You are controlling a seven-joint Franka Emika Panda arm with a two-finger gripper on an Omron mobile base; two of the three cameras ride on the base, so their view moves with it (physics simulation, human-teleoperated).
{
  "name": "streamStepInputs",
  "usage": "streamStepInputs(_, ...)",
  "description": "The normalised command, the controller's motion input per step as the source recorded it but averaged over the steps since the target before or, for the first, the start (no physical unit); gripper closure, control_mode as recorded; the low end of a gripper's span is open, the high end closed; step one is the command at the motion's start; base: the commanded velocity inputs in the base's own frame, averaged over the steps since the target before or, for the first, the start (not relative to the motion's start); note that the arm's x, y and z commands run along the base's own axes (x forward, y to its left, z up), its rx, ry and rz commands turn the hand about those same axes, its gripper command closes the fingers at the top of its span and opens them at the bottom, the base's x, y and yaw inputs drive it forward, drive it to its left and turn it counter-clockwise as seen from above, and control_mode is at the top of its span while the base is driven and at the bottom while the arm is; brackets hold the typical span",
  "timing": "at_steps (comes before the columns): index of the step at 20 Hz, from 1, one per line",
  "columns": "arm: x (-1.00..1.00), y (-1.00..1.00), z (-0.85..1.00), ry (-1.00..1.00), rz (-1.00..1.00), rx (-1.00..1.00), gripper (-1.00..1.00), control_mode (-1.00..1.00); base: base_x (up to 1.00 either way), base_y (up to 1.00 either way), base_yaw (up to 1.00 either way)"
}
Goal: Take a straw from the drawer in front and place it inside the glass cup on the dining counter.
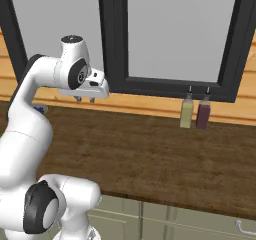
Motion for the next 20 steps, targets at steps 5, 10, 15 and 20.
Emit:
streamStepInputs(5,-0.06,0.00,0.00,0.00,0.00,0.00,-1.00,1.00,-0.15,0.00,0.00)
streamStepInputs(10,0.00,0.00,0.00,0.00,0.00,0.00,-1.00,1.00,-0.95,-0.17,0.00)
streamStepInputs(15,0.00,0.00,0.00,0.00,0.00,0.00,-1.00,1.00,-0.43,-0.36,0.15)
streamStepInputs(20,0.00,0.00,0.00,0.00,0.00,0.00,-1.00,1.00,0.00,-0.79,0.55)
